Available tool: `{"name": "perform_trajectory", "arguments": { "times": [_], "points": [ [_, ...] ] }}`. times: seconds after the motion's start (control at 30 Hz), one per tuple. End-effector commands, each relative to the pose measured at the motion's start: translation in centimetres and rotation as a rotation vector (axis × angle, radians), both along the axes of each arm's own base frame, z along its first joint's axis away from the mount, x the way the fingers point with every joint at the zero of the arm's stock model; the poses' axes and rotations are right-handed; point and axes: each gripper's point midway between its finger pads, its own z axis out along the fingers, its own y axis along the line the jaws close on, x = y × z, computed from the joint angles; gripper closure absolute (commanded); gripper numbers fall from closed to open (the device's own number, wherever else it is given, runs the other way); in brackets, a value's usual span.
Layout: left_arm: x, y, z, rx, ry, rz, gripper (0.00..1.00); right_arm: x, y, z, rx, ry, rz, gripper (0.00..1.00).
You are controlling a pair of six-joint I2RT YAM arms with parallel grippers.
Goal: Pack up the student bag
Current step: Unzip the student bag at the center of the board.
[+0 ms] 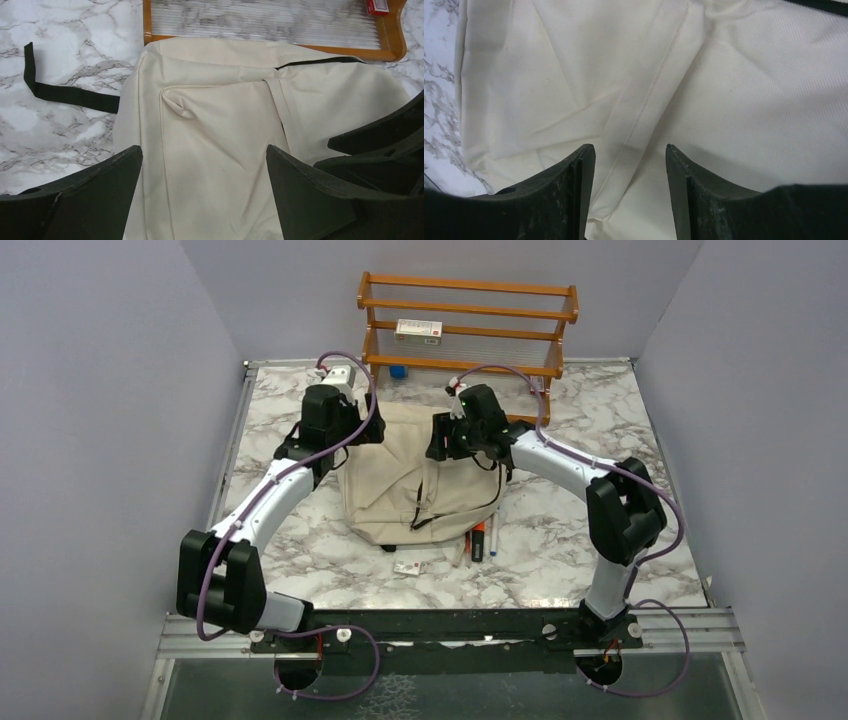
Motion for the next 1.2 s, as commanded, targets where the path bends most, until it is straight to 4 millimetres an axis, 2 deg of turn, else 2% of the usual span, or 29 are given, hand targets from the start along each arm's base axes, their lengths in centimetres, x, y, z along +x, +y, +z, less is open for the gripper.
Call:
{"name": "perform_trajectory", "arguments": {
  "times": [0.0,0.27,0.4,0.6,0.73,0.87,1.17],
  "points": [
    [0.5,-1.1,-0.4,-0.015,-0.032,-0.056,0.06,-0.1,0.6,-1.2,-0.075,0.019,-0.005,0.4],
    [-0.1,-2.9,-2.8,-0.011,0.025,-0.14,0.06,0.1,1.6,-2.5,-0.098,0.054,-0.002,0.35],
    [-0.1,-3.9,-3.2,0.008,0.032,-0.171,0.06,0.5,0.8,-3.8,-0.183,0.052,-0.023,0.35],
    [-0.3,-5.5,-3.6,0.057,0.054,-0.219,0.06,1.2,-2.6,-3.9,-0.29,-0.015,-0.136,0.51],
    [-0.7,-6.6,-4.2,0.094,0.072,-0.252,0.06,0.9,-3.5,-4.2,-0.303,-0.02,-0.154,0.73],
    [-1.3,-8.1,-5.0,0.123,0.102,-0.293,0.07,0.5,-3.8,-4.7,-0.271,-0.003,-0.159,0.87],
    [-3.1,-11.0,-7.1,0.21,0.17,-0.355,0.07,-0.3,-3.7,-5.5,0.005,0.122,-0.15,0.94]
  ]
}}
